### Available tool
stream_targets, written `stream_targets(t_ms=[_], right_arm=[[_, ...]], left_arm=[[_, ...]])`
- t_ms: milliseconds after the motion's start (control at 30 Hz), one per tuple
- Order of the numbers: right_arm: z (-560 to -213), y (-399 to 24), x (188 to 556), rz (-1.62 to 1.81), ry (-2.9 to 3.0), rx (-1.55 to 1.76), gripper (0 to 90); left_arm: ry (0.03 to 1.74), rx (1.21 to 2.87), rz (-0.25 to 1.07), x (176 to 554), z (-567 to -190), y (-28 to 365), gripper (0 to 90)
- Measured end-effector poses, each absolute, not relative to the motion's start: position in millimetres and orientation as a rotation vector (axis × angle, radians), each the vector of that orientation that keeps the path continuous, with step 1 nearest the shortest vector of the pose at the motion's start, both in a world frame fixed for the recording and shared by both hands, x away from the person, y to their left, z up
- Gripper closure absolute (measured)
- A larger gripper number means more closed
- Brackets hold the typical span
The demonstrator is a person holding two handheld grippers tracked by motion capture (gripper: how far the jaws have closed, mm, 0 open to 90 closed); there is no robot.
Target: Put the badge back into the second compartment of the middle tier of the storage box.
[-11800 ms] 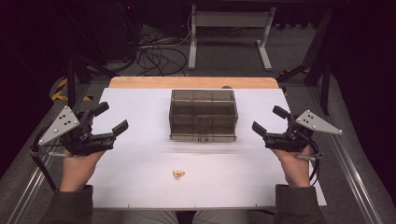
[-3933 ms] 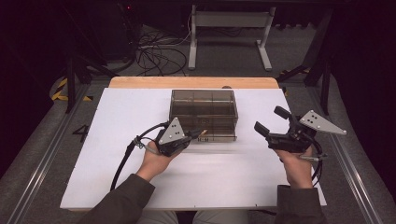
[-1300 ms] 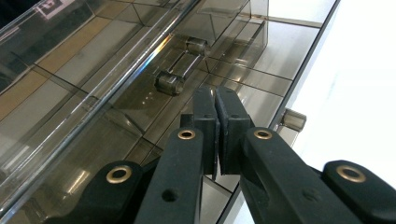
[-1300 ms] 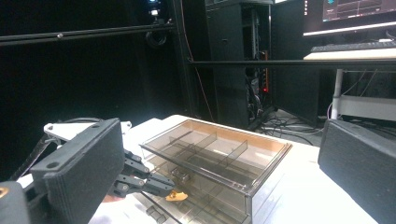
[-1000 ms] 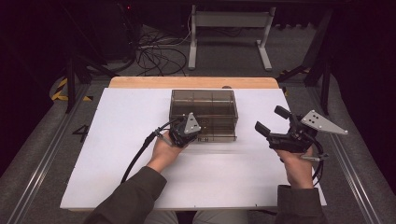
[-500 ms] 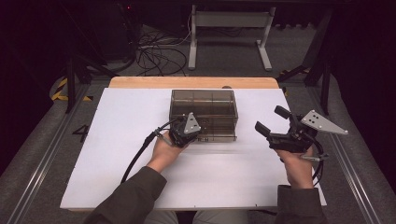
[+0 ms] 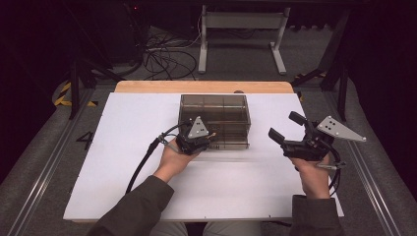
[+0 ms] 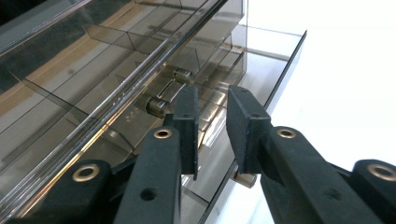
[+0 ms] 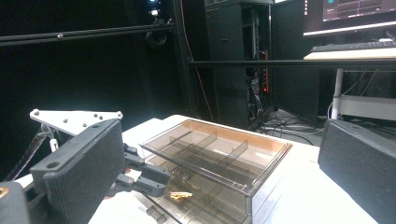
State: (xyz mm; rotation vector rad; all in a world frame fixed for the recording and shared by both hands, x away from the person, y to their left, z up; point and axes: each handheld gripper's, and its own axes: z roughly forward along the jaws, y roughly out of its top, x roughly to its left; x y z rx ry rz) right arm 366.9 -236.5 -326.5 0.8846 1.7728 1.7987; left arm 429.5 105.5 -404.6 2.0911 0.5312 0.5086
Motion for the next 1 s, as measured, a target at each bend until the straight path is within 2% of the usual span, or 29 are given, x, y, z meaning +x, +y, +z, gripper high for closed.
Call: stream_targets(t_ms=[333, 500, 1000], right_arm=[[-327, -236, 367, 1.795, 1.776, 0.879, 1.2], [-327, -237, 367, 1.794, 1.774, 0.884, 1.3], [-327, -236, 367, 1.791, 1.777, 0.879, 1.2]], left_arm=[[0.527, 2.040, 0.475, 428, -399, 110, 64.7], [0.532, 2.001, 0.456, 427, -395, 113, 57.5], [0.515, 1.943, 0.435, 423, -388, 115, 47.9]])
